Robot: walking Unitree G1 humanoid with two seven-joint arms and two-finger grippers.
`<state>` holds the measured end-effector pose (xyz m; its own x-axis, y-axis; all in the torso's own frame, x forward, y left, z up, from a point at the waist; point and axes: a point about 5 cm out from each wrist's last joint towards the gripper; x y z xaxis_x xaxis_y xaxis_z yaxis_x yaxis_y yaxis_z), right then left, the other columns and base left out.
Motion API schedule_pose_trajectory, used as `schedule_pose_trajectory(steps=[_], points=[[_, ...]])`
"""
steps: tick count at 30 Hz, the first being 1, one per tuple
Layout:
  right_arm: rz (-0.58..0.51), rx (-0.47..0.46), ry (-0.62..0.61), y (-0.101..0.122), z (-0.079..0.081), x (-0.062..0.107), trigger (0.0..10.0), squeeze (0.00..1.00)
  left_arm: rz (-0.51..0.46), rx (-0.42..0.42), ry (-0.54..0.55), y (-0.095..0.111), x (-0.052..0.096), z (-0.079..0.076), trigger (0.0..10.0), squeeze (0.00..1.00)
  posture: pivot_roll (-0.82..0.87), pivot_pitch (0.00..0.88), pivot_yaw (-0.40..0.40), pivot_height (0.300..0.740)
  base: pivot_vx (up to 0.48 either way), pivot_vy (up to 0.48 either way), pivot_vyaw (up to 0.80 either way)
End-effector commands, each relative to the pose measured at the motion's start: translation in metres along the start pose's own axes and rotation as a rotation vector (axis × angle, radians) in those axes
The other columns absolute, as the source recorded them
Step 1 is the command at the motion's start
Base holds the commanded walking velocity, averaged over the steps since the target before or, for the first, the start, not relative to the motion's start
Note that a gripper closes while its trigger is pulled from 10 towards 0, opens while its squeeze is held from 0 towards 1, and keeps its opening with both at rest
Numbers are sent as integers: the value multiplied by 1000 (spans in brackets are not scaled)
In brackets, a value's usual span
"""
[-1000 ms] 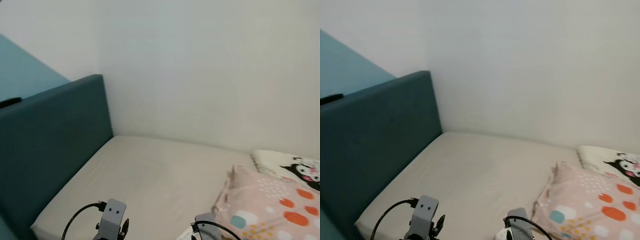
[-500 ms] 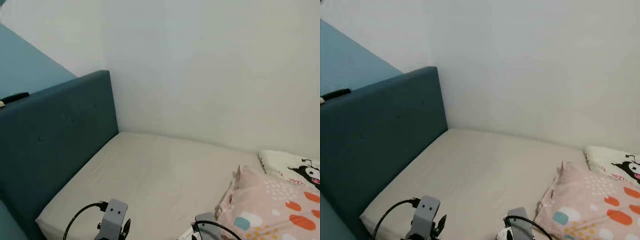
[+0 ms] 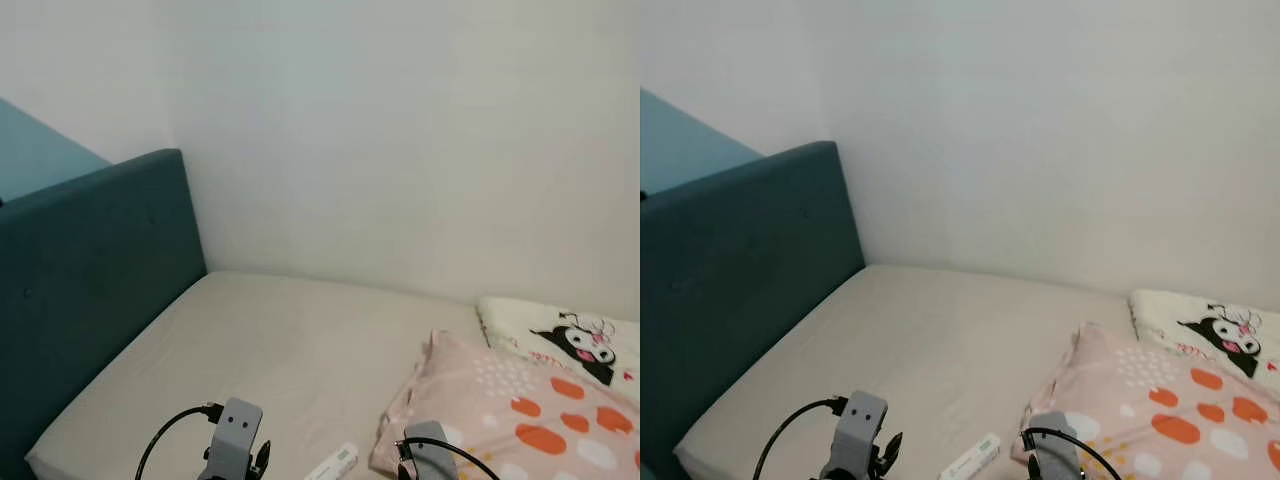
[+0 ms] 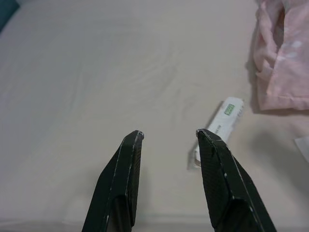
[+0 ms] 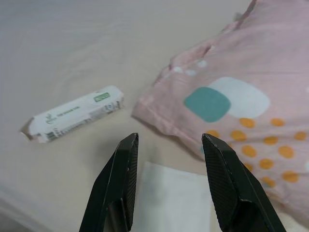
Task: Clean up the room
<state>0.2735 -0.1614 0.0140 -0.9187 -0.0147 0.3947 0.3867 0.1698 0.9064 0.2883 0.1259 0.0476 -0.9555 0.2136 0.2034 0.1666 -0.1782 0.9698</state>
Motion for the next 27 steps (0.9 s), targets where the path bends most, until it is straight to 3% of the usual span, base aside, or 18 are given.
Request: schedule_pose_trajectory(steps=[1, 18, 27], points=[[19, -4, 23, -4, 8, 1, 10000, 0, 28, -18, 33, -7, 4, 8, 10000, 0, -32, 74, 17, 740, 0, 0, 0], [35, -16, 25, -7, 8, 3, 10000, 0, 27, -36, 36, -8, 4, 8, 10000, 0, -31, 72, 18, 740, 0, 0, 0], [39, -35, 23, -8, 7, 4, 10000, 0, 24, -35, 37, -8, 5, 8, 10000, 0, -32, 71, 20, 705, 0, 0, 0]])
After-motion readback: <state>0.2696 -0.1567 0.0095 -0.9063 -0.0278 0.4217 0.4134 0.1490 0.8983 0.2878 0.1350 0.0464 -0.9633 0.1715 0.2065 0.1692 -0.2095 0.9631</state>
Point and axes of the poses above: a point about 5 cm out from each wrist's last joint towards the gripper, its own x axis pointing back from the gripper into the wrist, its own y axis along the axis of the wrist's last joint, z = x × y, and after that the axes turned 2 degrees about -x, right-handed
